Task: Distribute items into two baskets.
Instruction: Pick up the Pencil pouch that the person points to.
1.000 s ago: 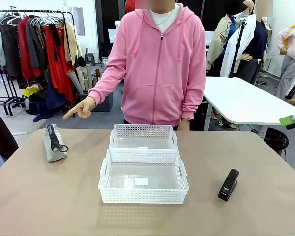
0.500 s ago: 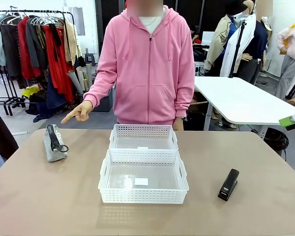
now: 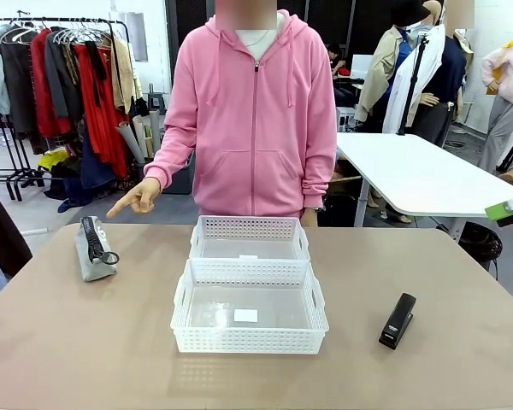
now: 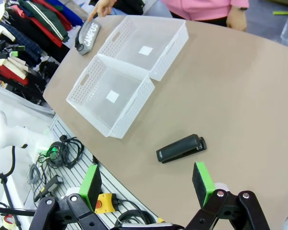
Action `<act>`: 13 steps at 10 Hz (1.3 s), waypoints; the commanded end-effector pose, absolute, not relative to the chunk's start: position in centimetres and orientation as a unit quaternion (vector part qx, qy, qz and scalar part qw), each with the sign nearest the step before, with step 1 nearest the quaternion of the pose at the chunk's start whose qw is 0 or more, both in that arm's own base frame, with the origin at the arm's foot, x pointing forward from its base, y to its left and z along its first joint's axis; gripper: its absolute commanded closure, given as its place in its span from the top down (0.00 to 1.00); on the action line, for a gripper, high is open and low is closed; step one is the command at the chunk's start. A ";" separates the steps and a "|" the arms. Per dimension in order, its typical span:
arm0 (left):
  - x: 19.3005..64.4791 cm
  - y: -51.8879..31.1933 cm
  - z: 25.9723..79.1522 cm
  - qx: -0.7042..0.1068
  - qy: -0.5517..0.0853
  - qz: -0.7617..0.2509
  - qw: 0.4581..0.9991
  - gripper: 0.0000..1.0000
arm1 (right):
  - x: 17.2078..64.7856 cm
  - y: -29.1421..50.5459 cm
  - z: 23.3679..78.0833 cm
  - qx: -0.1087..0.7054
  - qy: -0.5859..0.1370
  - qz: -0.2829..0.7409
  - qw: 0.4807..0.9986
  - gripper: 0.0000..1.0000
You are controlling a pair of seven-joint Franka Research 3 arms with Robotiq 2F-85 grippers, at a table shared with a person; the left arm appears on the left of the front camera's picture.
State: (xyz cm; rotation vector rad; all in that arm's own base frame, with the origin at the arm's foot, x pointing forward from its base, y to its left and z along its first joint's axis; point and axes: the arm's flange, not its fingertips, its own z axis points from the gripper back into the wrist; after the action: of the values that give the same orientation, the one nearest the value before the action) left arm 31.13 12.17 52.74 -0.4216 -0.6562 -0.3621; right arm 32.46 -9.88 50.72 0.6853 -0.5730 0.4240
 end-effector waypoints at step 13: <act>51.7 2.8 55.7 -0.101 -0.155 0.095 0.978 1.00 | 32.5 -9.9 50.8 0.333 -0.278 0.207 0.877 1.00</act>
State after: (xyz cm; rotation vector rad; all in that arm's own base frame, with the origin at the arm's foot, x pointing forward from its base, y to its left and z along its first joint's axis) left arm 49.54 2.87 54.29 -0.2133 -0.3774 0.1066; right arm 32.46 -9.88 50.74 0.6833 -0.5723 0.4237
